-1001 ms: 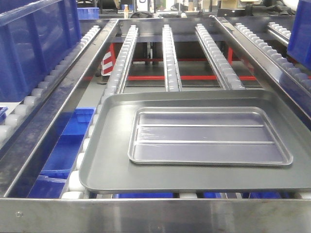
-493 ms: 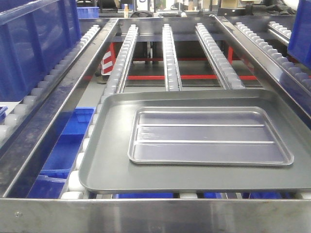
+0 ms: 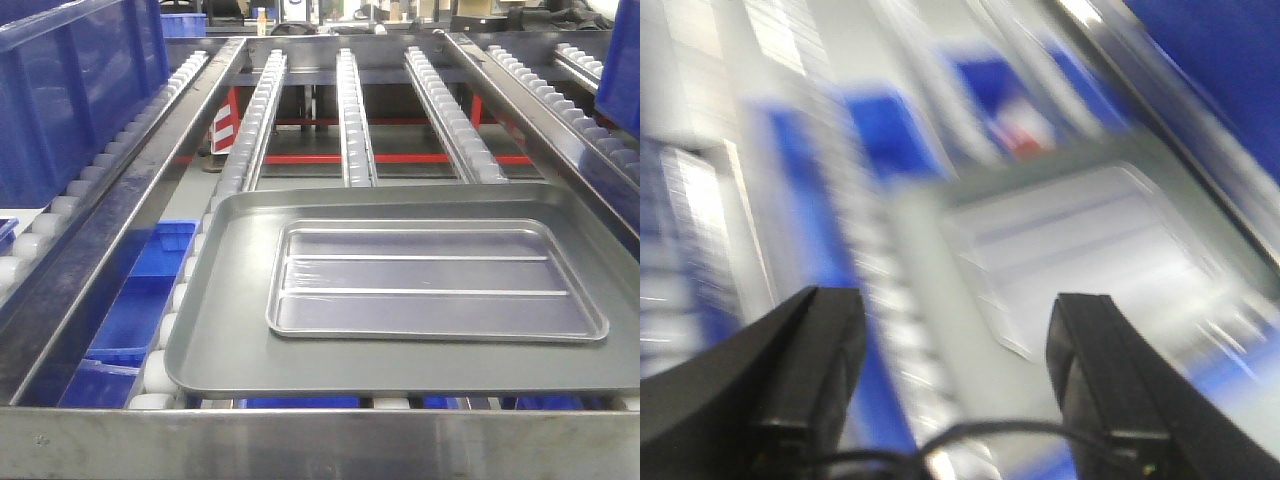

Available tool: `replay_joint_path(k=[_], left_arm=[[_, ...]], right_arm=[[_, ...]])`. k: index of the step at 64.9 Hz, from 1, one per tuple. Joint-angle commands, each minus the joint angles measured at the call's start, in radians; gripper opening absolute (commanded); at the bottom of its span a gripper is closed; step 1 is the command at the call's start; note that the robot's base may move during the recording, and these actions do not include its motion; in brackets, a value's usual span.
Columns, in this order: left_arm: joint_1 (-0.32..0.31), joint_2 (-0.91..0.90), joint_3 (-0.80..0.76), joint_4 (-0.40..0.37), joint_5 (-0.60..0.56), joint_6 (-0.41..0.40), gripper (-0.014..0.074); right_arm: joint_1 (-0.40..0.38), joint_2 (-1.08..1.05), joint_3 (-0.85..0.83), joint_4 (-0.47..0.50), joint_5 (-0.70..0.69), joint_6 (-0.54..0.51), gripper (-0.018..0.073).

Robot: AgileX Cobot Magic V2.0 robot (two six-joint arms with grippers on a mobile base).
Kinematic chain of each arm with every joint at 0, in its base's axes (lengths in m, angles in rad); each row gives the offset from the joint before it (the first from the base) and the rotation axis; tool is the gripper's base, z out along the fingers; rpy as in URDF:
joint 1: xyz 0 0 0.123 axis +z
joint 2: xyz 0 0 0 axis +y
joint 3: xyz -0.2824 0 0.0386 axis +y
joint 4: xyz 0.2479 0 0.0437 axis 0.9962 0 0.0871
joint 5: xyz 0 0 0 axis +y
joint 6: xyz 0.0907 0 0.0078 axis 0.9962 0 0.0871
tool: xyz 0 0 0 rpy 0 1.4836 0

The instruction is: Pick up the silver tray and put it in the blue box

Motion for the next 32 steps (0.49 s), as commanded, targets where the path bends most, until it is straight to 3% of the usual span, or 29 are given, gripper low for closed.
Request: replay_joint_path(k=[1, 9, 15, 18, 22, 32], left_arm=[[-0.115, 0.114, -0.078, -0.045, -0.07, 0.0, 0.0324], [-0.226, 0.255, -0.098, -0.052, -0.158, 0.009, 0.0325], [-0.229, 0.356, -0.135, -0.065, -0.158, -0.044, 0.0325], [-0.219, 0.406, -0.163, -0.049, -0.137, -0.112, 0.0325], [-0.199, 0.47, -0.21, 0.004, -0.071, -0.189, 0.0325], [-0.19, 0.632, -0.347, 0.237, 0.091, -0.435, 0.0323]], right_arm=[[0.008, 0.057, -0.048, 0.033, -0.062, -0.001, 0.0427], [0.008, 0.135, -0.062, 0.062, -0.061, -0.001, 0.0427], [0.008, 0.189, -0.074, 0.073, -0.034, -0.001, 0.0427], [0.008, 0.22, -0.088, 0.073, 0.003, -0.001, 0.0427], [0.008, 0.274, -0.111, 0.073, 0.055, -0.001, 0.0427], [0.008, 0.421, -0.18, 0.072, 0.11, 0.017, 0.0427]])
